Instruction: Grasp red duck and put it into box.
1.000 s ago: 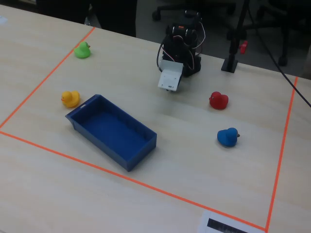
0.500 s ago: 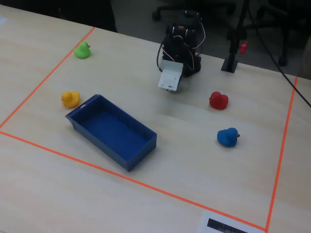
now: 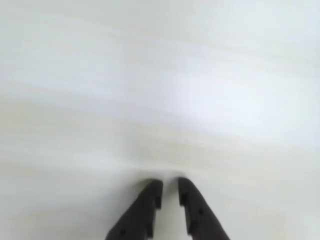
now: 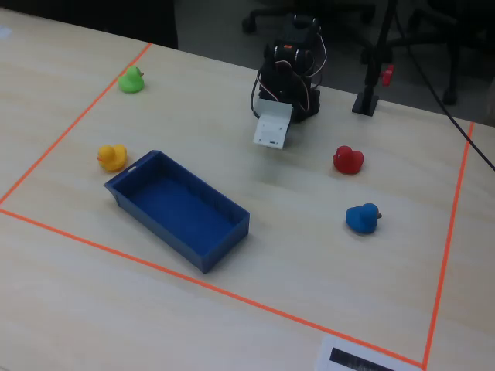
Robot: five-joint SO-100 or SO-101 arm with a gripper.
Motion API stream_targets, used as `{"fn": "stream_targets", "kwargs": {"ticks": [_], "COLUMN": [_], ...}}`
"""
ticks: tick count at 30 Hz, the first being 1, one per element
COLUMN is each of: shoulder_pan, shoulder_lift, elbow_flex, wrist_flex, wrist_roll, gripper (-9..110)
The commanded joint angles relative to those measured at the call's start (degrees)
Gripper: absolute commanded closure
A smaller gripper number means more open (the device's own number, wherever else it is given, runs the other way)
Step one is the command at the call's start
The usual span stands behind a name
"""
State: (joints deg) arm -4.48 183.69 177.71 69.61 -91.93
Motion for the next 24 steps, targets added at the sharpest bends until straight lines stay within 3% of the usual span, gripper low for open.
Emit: {"fn": "stream_targets", "kwargs": {"ticks": [1, 13, 19, 24], "shoulder_pan": [-8.17, -41.75, -47.2, -47.29], "shoulder_lift": [-19.69, -43.15, -47.64, -52.21], "elbow_flex": [-11.34, -50.36, -54.84, -52.65], "wrist_flex": [-8.44, 5.27, 7.82, 2.9], "wrist_roll": [0.09, 23.82, 26.98, 27.16], "gripper": [99, 88, 85, 83]}}
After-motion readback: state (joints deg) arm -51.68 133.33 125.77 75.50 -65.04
